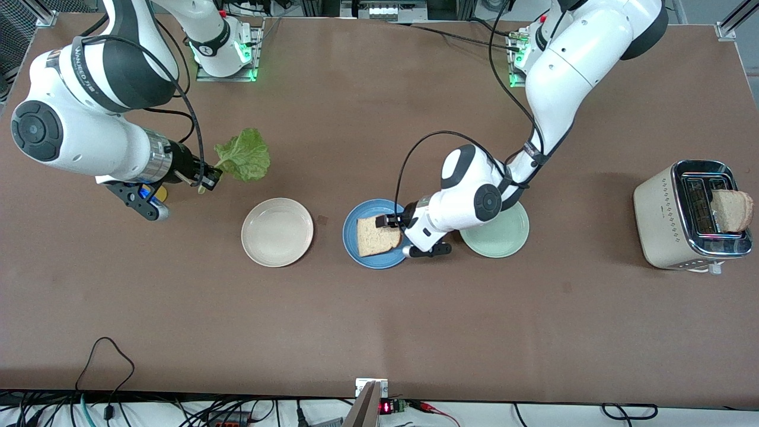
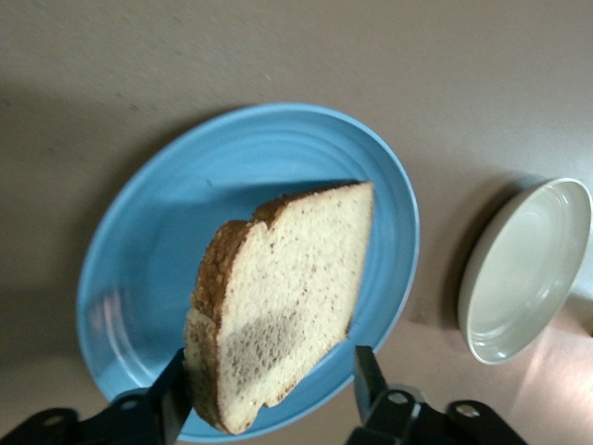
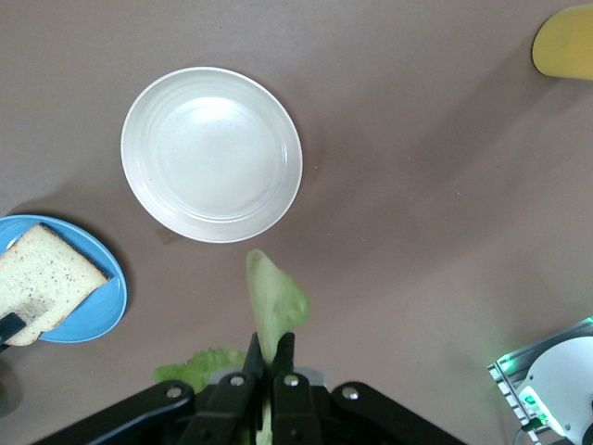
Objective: Make sandwich in blue plate with both arms
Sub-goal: 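Release the bread onto the blue plate and withdraw the left gripper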
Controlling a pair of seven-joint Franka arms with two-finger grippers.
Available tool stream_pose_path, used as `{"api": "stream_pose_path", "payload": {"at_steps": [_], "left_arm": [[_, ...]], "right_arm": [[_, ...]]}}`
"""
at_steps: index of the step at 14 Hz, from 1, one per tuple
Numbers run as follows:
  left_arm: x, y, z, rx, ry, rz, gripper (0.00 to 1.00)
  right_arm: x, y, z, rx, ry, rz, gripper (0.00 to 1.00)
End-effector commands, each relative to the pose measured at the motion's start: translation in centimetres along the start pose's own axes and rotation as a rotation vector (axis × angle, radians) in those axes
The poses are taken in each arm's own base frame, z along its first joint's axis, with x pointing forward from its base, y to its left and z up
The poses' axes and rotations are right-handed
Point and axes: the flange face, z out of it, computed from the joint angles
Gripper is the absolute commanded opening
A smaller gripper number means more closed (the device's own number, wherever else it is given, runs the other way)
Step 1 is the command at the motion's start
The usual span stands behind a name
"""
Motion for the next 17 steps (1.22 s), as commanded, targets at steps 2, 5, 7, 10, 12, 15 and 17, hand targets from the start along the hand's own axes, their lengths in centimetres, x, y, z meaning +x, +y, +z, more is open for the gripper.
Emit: {"api": "stream_pose_path", "payload": {"at_steps": [2,5,7,10,12,15,17], "left_arm": [[2.0,-1.9,-3.8,0.015,0.028,-0.029,1.0],[3.1,-2.4,-10.9,0.038,0.023,-0.041,1.0],[4.1,-4.0,-15.5,0.06,0.021,-0.065,1.0],[5.3,-6.6,-21.2,0.201,0.074,-0.02,1.0],[6.2,-8.8,-23.5,0.31,0.116,0.013,1.0],[6.2,-9.7,-28.8,0.541,0.174,0.082,1.0],[5.8,-9.6,-33.2,0.627,0.136,0.052,1.0]], "right_arm": [[-0.7,-1.0,-0.5,0.041,-0.036,0.077,0.0],[-1.4,-2.2,0.0,0.045,-0.039,0.105,0.0],[-1.7,-3.5,0.3,0.092,-0.08,0.183,0.0],[-2.9,-6.9,2.1,0.143,-0.05,0.267,0.0],[-4.1,-10.8,5.7,0.185,-0.043,0.311,0.0],[-6.6,-15.2,10.1,0.23,-0.038,0.335,0.0],[-6.9,-17.5,13.0,0.24,-0.027,0.359,0.0]]}}
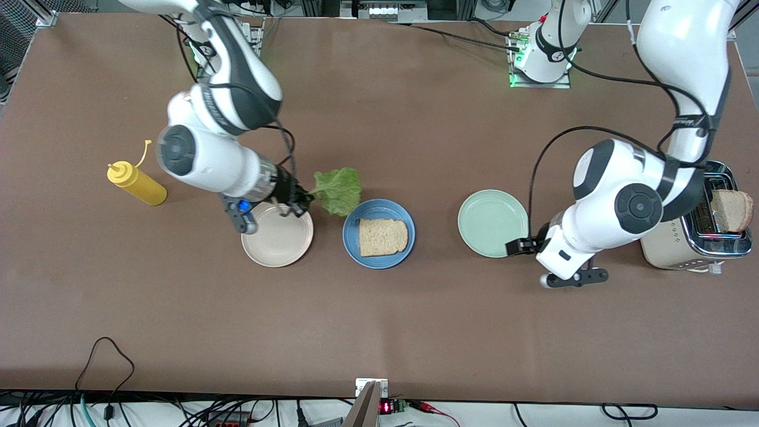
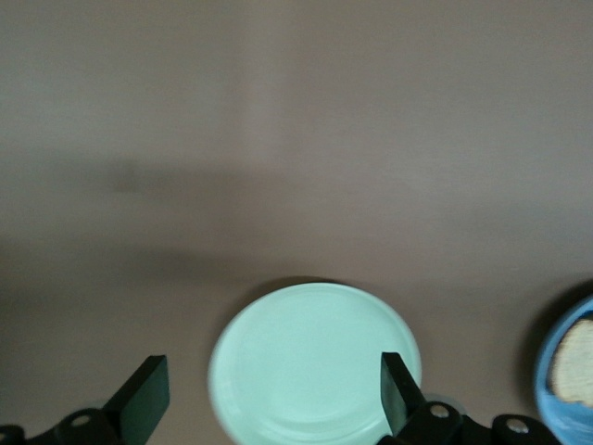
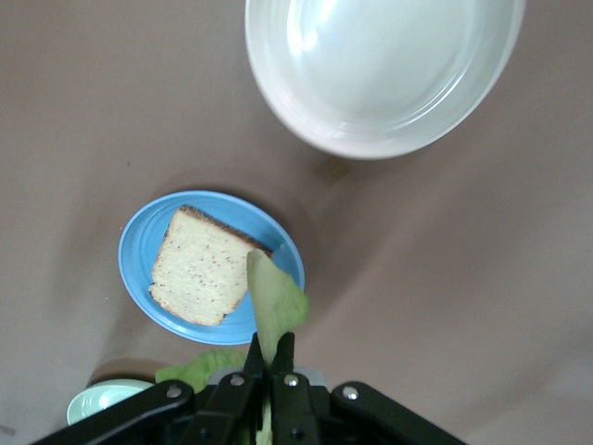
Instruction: Make sandwich in blue plate with both arms
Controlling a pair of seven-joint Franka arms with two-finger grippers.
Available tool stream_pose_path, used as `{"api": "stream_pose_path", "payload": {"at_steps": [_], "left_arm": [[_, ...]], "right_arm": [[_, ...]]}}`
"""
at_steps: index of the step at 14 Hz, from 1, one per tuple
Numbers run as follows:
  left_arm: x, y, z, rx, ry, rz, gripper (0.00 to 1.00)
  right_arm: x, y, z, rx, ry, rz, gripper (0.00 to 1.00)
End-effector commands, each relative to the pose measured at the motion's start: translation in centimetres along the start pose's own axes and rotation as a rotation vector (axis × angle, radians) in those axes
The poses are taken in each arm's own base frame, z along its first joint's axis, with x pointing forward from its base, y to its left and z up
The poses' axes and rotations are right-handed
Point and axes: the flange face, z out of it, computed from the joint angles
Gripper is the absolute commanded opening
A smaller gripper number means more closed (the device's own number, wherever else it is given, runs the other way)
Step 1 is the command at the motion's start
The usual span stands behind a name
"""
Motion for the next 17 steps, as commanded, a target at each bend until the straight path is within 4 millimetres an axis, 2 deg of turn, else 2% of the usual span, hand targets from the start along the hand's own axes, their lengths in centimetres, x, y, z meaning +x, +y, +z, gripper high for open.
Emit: {"api": "stream_pose_path", "payload": {"at_steps": [1,2,5,6,7,10,11,13,16,17], "left_arm": [[0.0,-3.1,-7.1,0.091,-0.03,0.008,1.0],[0.3,-4.7,-8.8,0.089,-0.035,0.023,1.0],[1.3,-9.6,-10.9,0.066,-0.025,0.103,1.0],[1.0,-10.6,-12.5,0.067,-0.003,0.11,1.0],[0.5,-11.5,-14.4,0.075,0.025,0.127,1.0],[-1.7,-11.2,-19.4,0.092,0.097,0.141,1.0],[-2.3,-11.0,-19.6,0.087,0.071,0.137,1.0],[-3.0,-11.2,-18.9,0.05,0.0,0.122,1.0],[-2.7,-12.0,-18.8,0.044,-0.001,0.111,1.0],[-2.8,-11.8,-18.8,0.046,-0.001,0.113,1.0]], "right_arm": [[-0.7,-2.4,3.6,0.02,-0.001,0.027,0.0],[-0.6,-2.8,5.1,0.022,0.004,0.025,0.0],[-1.0,-3.2,9.9,0.041,0.007,0.036,0.0],[-1.6,-3.4,10.8,0.05,0.005,0.034,0.0],[-1.4,-3.5,11.6,0.067,0.013,0.03,0.02],[-0.8,-3.5,13.0,0.064,0.019,0.035,0.04],[-0.7,-3.5,13.3,0.062,0.019,0.034,0.1],[-0.6,-3.9,13.3,0.068,0.02,0.031,0.13],[-0.2,-4.5,14.7,0.066,0.021,0.036,0.19],[-0.1,-4.6,14.9,0.065,0.021,0.038,0.25]]}}
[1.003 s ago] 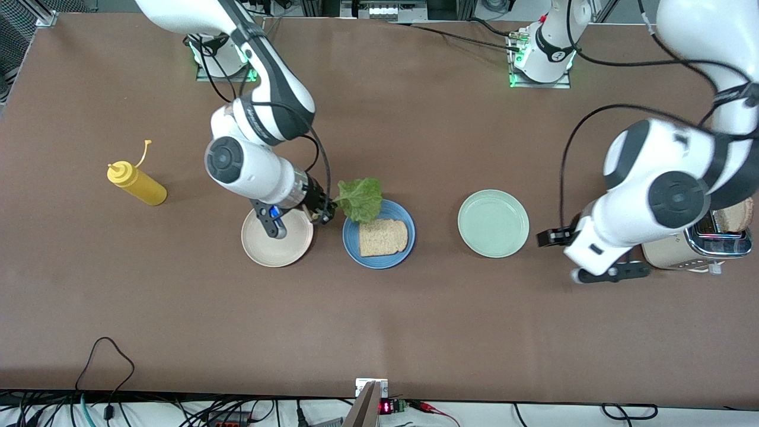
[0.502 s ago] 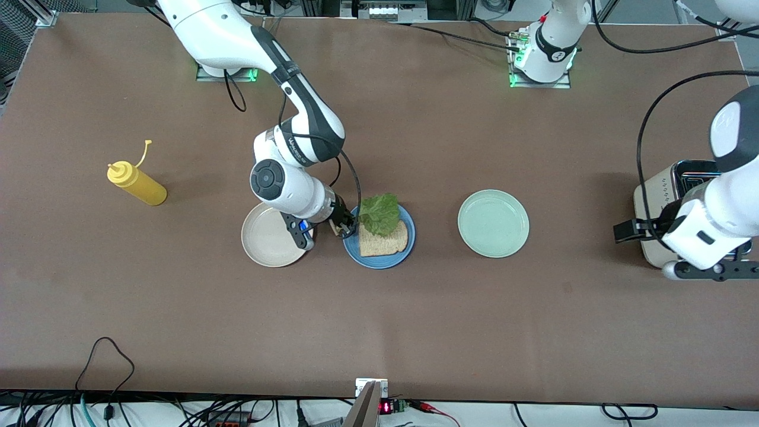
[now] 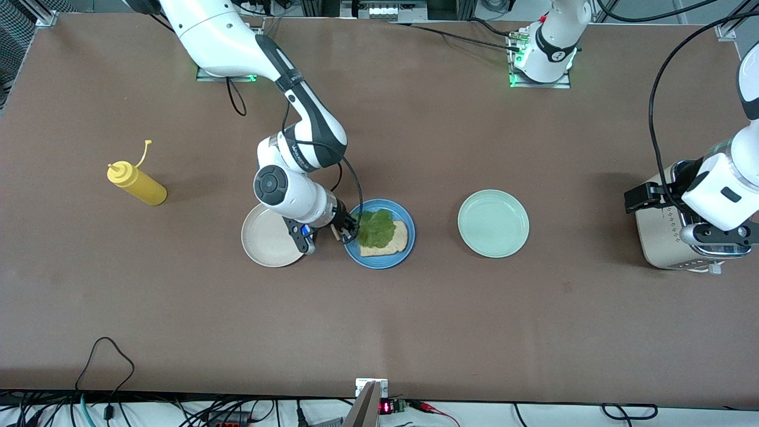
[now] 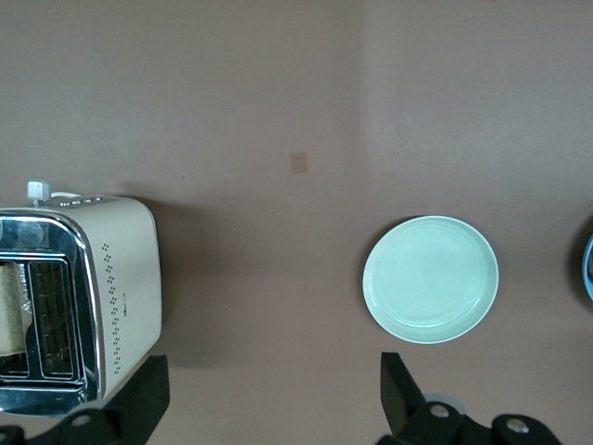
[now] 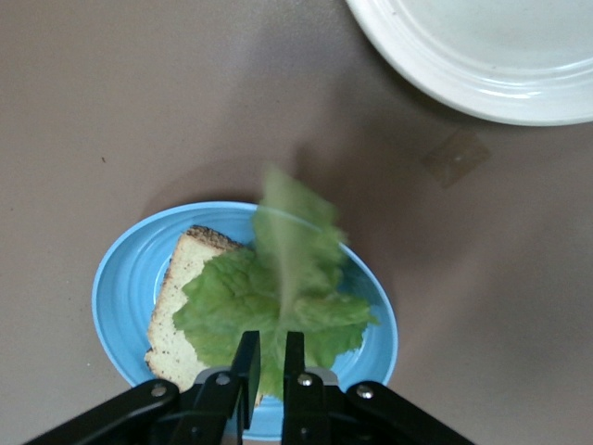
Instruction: Make sandwich in blue plate with both arms
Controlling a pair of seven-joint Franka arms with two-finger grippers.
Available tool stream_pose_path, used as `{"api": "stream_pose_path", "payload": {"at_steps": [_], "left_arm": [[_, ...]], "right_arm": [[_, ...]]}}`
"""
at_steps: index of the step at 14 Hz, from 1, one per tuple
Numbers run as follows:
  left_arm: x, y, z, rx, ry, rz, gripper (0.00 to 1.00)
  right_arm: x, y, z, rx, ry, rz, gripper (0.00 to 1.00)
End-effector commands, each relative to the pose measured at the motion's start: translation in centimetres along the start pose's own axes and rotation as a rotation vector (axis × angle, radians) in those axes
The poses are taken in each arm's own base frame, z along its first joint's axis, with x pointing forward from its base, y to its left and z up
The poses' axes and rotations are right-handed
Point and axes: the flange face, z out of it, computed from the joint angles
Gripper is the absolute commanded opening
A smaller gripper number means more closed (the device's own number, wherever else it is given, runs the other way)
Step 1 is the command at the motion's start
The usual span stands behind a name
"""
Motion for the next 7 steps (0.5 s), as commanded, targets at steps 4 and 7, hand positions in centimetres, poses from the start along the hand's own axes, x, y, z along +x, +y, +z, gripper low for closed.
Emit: {"api": "stream_pose_path", "payload": {"at_steps": [4,7], "left_arm": [[0.0,0.0,0.3,-0.021,-0.009,0.02,1.0],[0.2,-0.8,0.5,0.001,0.012,0.014,1.0]], "right_arm": [[0.2,-1.0,0.7,0.014,-0.003,0.001,0.99],[0.5,-1.5,-2.0,0.031,0.031,-0.039,1.0]]}}
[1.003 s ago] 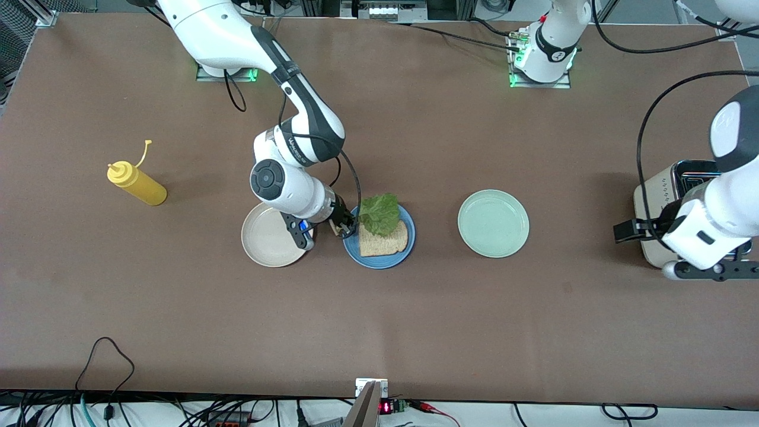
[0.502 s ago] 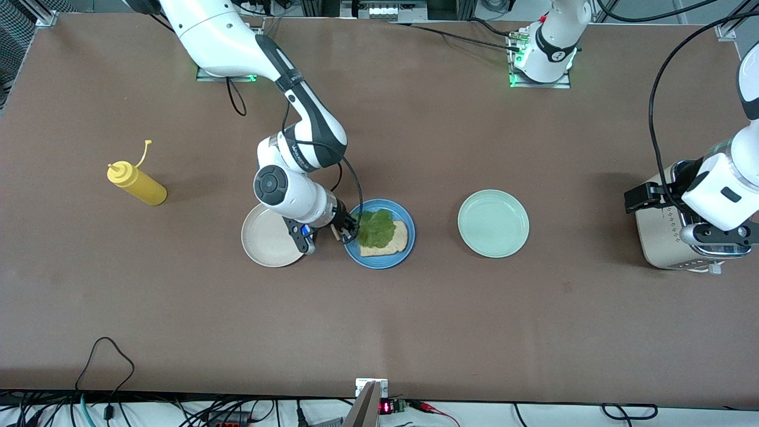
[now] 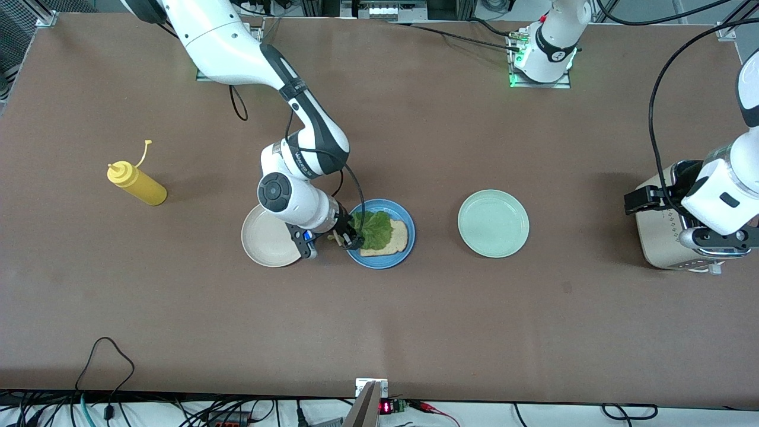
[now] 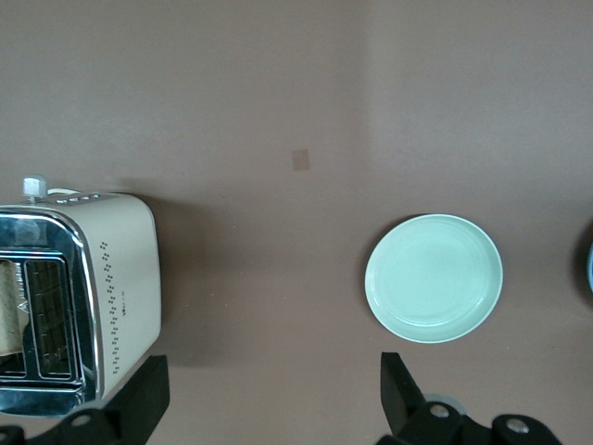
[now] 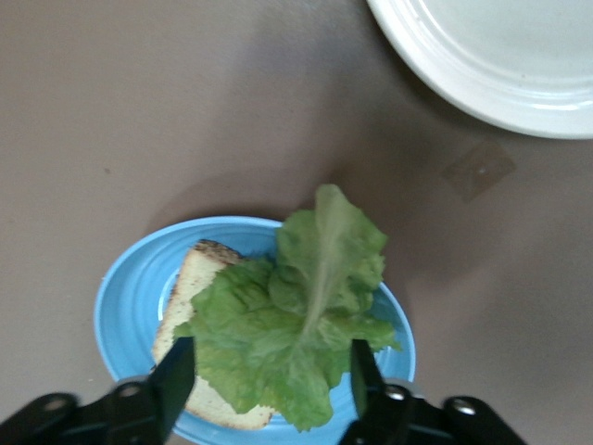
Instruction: Make sandwich in blue plate with both arms
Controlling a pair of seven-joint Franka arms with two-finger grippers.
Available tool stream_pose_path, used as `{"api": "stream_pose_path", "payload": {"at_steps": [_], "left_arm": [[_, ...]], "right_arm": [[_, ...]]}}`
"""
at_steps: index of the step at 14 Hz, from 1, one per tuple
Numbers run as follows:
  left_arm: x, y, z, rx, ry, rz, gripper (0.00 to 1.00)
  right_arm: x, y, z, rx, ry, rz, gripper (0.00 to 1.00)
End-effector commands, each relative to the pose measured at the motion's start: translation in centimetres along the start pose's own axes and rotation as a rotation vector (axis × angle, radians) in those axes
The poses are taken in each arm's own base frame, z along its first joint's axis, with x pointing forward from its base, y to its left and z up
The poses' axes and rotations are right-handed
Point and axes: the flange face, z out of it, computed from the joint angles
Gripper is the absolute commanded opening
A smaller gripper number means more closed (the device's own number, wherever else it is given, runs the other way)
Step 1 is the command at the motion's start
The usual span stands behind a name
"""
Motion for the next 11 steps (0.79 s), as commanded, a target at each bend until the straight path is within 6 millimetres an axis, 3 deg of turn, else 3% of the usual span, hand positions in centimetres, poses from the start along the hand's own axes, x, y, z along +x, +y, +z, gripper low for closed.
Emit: {"api": "stream_pose_path", "payload": {"at_steps": [1,2,3,6,11], "left_arm": [[-0.4,-1.6,0.2,-0.04,0.013,0.003,1.0],[-0.8,-2.5,0.7,-0.089,0.028,-0.003,1.0],[-1.4,-2.8,1.1,-0.094,0.054,0.002,1.0],[-3.4,-2.5,1.3,-0.079,0.063,-0.009,1.0],[-5.7,-2.4,1.8,-0.07,-0.032,-0.013,1.0]], "right_arm": [[0.5,-1.0,-5.0,0.033,0.029,-0.037,1.0],[1.1,-1.0,-6.6,0.018,0.028,-0.045,1.0],[1.8,-0.9,-9.5,0.015,0.031,-0.086,1.0],[5.2,0.4,-15.7,-0.041,-0.002,-0.191,1.0],[9.2,5.9,-24.1,-0.265,-0.047,-0.345,1.0]]}}
